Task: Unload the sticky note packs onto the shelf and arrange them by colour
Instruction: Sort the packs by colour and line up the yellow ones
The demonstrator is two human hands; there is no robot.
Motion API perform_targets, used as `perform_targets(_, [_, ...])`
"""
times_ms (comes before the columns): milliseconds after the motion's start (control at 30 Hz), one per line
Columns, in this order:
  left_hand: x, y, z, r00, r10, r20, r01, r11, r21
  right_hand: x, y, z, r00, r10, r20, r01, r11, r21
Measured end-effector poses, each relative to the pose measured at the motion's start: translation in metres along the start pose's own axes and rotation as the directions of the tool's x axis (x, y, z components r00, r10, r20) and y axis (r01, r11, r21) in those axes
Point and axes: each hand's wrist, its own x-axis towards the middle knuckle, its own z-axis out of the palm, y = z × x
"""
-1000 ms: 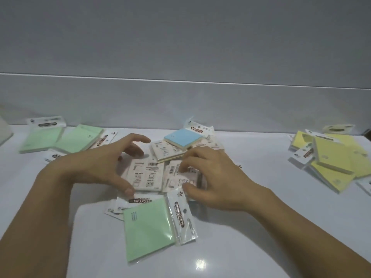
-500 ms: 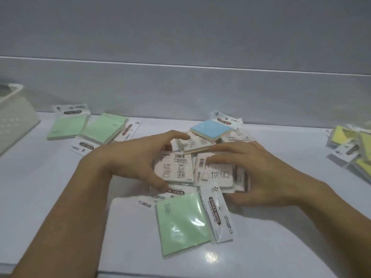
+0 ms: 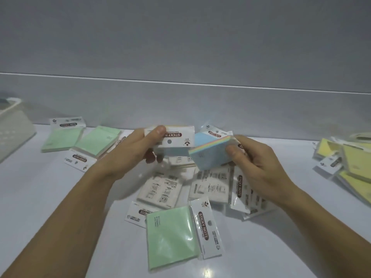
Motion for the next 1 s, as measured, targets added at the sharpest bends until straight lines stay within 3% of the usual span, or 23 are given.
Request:
perform_targets(167, [0.010,-0.005,0.016,0.977,-0.072,-0.201,0.024,0.972,-0.232,0.002,0.000,-0.004,0.994,0.037,-0.099,-0.026,0.994,0.111])
perform_targets(400, [0.009,-0.003,0.013,0.998,-0.011,-0.063,-0.010,0.944,-0.329,0.005,0.003,-0.011,0.960,0.259,-0.102,-0.207,0.909,0.361])
perform_targets(667, [0.013,-0.008,0.013,0.992,-0.076,-0.103,0.024,0.900,-0.435,0.015,0.021,-0.023,0.866,0.479,-0.141,-0.350,0.784,0.513])
perform_targets(800, [0.020,-0.013,0.021,0.983,-0.115,-0.140,0.046,0.906,-0.421,0.027,0.026,-0.025,0.847,0.514,-0.133,-0.399,0.781,0.480])
perform_targets(933, [0.027,-0.018,0.033,0.968,-0.207,-0.143,0.107,0.853,-0.510,0.043,0.027,-0.022,0.849,0.519,-0.096,-0.481,0.836,0.265])
perform_targets(1000, [0.029,-0.022,0.035,0.948,-0.238,-0.211,0.109,0.866,-0.487,0.051,0.029,-0.019,0.846,0.528,-0.080,-0.503,0.838,0.212])
